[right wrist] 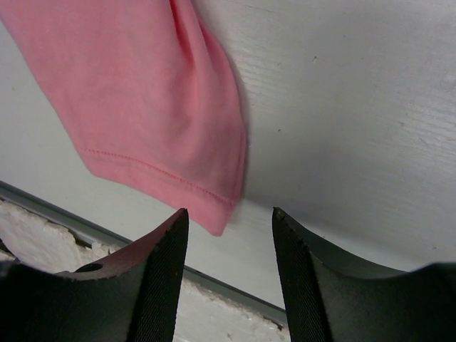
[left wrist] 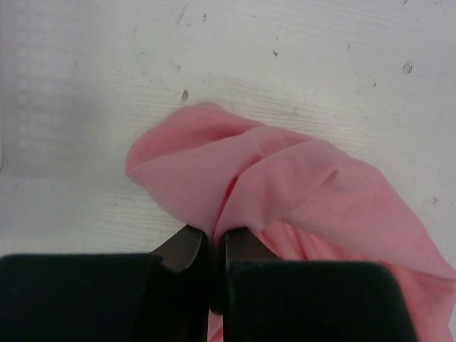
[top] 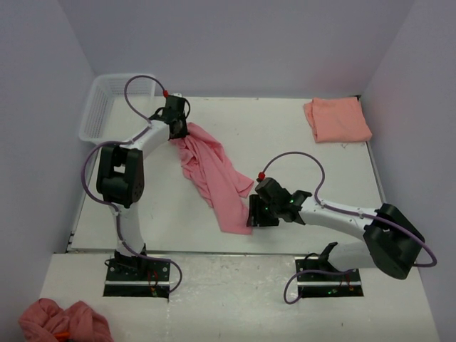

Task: Fold and stack the t-shirts
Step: Flatten out the tshirt

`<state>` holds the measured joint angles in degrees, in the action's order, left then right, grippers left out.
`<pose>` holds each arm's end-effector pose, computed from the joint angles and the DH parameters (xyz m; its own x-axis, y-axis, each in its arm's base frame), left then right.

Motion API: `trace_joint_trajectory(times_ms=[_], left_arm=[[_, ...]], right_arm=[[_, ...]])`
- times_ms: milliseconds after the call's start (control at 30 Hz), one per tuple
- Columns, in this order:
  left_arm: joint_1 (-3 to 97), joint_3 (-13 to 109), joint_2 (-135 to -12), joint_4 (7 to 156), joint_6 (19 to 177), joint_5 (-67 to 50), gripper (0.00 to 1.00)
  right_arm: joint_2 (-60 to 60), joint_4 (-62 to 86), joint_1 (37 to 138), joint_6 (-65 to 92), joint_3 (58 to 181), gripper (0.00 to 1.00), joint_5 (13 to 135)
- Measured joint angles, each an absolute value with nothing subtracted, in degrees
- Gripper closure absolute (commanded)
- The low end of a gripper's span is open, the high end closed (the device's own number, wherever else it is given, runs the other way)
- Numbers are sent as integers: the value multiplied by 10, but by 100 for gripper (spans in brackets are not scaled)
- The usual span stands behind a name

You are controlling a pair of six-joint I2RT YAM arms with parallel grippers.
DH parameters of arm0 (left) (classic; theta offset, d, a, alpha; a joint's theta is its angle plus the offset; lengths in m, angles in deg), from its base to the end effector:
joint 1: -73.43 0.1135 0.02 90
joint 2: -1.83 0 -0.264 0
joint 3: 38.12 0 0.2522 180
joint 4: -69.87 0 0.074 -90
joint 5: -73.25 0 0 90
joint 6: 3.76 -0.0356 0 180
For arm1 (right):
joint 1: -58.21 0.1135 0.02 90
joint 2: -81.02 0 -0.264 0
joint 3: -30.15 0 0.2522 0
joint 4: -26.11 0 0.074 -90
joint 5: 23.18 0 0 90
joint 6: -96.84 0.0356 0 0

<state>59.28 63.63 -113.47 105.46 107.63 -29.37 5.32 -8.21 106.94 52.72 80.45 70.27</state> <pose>0.4374 -0.1023 0.2108 -0.7193 -0.1857 -0.6694 -0.1744 0.9810 -0.0847 0.1553 0.1802 0.1666 -0.9495 0.0044 -0.3137 -0.1273 0.9084 0.3982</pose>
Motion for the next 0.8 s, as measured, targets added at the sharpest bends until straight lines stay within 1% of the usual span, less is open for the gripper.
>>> trace_joint_trajectory(times_ms=[33,67,133,267,633,800], left_arm=[[593,636,-1135,1055,1076,-293,100],[593,636,-1135,1054,1076,-292,95],[593,635,-1135,1054,1076,-290,91],[593,631,-1134,1051,1076,-289,88],[593,629,-1132,1051,1076,-288,91],[593,629,-1132,1051,1076,-286,91]], right_arm=[[53,-78,1069,530,803,49,702],[53,-76,1069,533,801,50,701],[52,-67,1070,540,800,51,700],[52,-47,1075,557,791,53,700],[45,-22,1136,613,770,55,693],[33,-5,1144,631,769,57,692]])
